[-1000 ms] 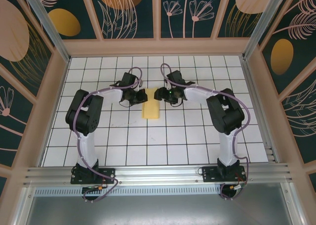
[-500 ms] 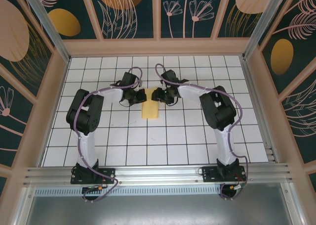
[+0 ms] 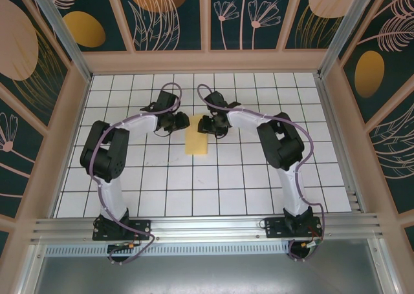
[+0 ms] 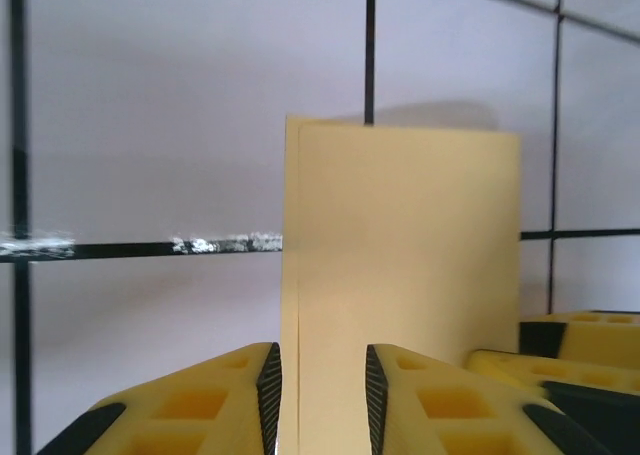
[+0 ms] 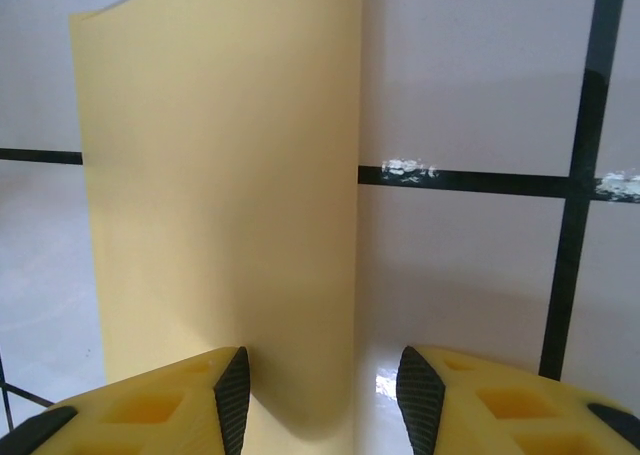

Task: Fold a paper plane with a square sheet of paper (pick it up from the middle)
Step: First fold in half a square sheet of paper at the center of the table.

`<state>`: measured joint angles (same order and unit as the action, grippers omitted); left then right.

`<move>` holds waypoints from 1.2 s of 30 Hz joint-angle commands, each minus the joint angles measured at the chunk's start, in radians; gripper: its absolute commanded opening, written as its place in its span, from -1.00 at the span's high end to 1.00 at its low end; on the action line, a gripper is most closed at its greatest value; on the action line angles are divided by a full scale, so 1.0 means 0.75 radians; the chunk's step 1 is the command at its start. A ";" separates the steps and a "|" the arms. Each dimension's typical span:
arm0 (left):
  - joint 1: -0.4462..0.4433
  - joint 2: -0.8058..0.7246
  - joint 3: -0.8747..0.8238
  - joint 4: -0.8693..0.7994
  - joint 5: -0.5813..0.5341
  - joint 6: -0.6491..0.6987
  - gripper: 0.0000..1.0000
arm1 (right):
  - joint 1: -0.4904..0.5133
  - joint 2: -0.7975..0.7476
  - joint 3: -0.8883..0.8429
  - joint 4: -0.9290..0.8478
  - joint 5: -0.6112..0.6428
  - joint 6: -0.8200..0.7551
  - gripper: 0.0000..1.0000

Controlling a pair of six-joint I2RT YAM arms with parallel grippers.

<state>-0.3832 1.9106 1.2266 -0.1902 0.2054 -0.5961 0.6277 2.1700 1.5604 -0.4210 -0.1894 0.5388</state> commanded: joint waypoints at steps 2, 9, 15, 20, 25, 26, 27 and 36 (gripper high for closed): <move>0.008 -0.066 -0.057 0.035 -0.114 -0.063 0.38 | 0.013 0.133 -0.017 -0.083 0.080 0.014 0.02; 0.008 -0.071 -0.089 0.118 -0.100 -0.101 0.42 | 0.020 0.178 0.016 -0.139 0.154 0.041 -0.02; 0.008 -0.057 -0.103 0.161 -0.086 -0.125 0.45 | 0.021 0.206 0.032 -0.158 0.183 0.063 -0.07; 0.007 -0.052 -0.108 0.173 -0.097 -0.140 0.46 | 0.023 0.222 0.034 -0.165 0.191 0.077 -0.09; 0.008 -0.041 -0.109 0.178 -0.106 -0.149 0.47 | 0.025 0.245 0.046 -0.182 0.204 0.091 -0.11; 0.008 -0.038 -0.108 0.178 -0.105 -0.151 0.47 | 0.028 0.248 0.048 -0.188 0.211 0.091 -0.11; 0.008 -0.038 -0.108 0.180 -0.102 -0.150 0.47 | 0.029 0.253 0.051 -0.193 0.220 0.094 -0.11; 0.009 -0.019 -0.108 0.189 -0.053 -0.149 0.59 | 0.037 0.291 0.055 -0.198 0.244 0.127 -0.10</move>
<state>-0.3832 1.8748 1.1572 -0.0746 0.1486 -0.6994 0.6640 2.2292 1.6650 -0.5293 -0.0711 0.6132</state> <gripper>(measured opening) 0.214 0.553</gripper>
